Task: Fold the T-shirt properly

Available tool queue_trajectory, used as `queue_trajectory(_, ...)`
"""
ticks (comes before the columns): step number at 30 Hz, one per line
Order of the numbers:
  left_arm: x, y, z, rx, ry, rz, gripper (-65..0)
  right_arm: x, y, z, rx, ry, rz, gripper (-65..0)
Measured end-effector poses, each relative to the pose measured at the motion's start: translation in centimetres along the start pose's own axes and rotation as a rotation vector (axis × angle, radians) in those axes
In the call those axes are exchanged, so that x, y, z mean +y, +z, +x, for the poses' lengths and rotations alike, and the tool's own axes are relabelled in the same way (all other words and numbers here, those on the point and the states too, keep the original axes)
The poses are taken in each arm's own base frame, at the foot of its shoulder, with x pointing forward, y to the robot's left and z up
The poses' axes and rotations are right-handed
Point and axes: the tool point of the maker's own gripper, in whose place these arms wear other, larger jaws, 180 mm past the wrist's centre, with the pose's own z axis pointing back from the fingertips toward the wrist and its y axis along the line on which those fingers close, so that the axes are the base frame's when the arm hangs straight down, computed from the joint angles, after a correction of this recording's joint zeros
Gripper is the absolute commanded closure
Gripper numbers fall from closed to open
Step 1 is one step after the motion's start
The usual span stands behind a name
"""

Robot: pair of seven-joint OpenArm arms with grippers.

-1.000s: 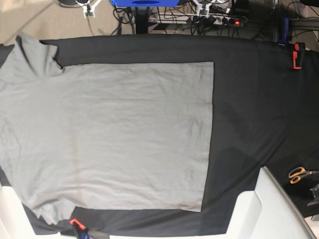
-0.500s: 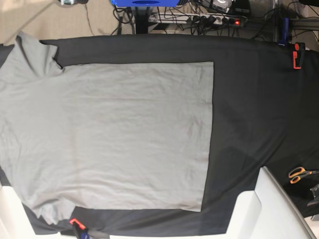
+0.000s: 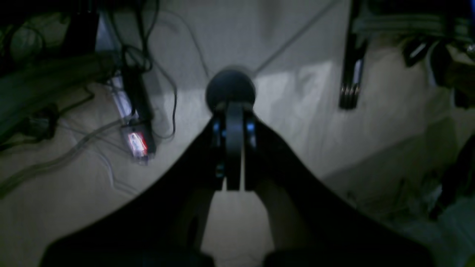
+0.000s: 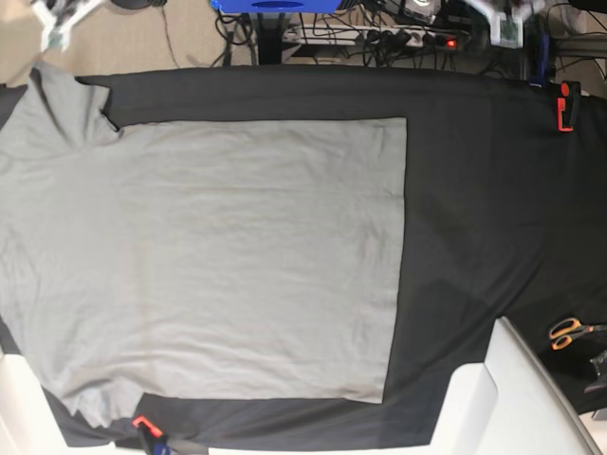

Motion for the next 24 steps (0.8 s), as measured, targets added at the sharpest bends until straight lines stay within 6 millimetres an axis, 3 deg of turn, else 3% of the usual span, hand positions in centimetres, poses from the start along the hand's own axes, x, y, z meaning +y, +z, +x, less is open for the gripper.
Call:
queue_trajectory(4,2.2,-0.7,4.1,-0.101,-0.026,0.046,0.0,-1.5,1.0,7.3,-0.213,-0.251,0.139,-1.4)
queue_trajectory(7,4.1,-1.6,6.4,-0.159,-0.016,0.1,-1.0,-2.2,2.0,10.7,-0.352,-0.354,0.305,-14.1)
queue_trajectory(9,4.7,-2.3,7.3,-0.15,0.068,0.096,-19.9,-2.1,2.1,12.1,-0.392,-0.367,0.407,-29.4)
queue_trajectory(10,4.8,-2.5,7.7,-0.144,0.119,0.063,-26.3,-2.3,2.1,12.7,-0.408,-0.36,0.431,-36.6)
queue_trajectory(12,4.7,-3.0,8.9,-0.143,0.181,-0.031,-32.9,-3.1,1.2,13.9,-0.419,-0.369,0.446,-50.7)
queue_trajectory(13,4.7,-3.1,9.6,-0.146,0.202,-0.078,-32.1,-4.1,0.4,14.2,-0.418,-0.413,0.432,-54.2)
queue_trajectory(15,5.1,-3.3,10.7,-0.149,0.171,-0.123,-27.5,-5.8,-1.6,14.1,-0.394,-0.533,0.403,-54.8)
queue_trajectory(19,6.0,-3.4,11.4,-0.163,0.173,-0.106,-16.5,-8.6,-5.1,11.7,-0.248,-0.648,0.398,-54.8)
queue_trajectory(24,7.5,-3.2,11.6,-0.181,0.193,-0.045,-12.7,-9.6,-7.5,12.0,-0.225,-0.735,0.436,-54.8)
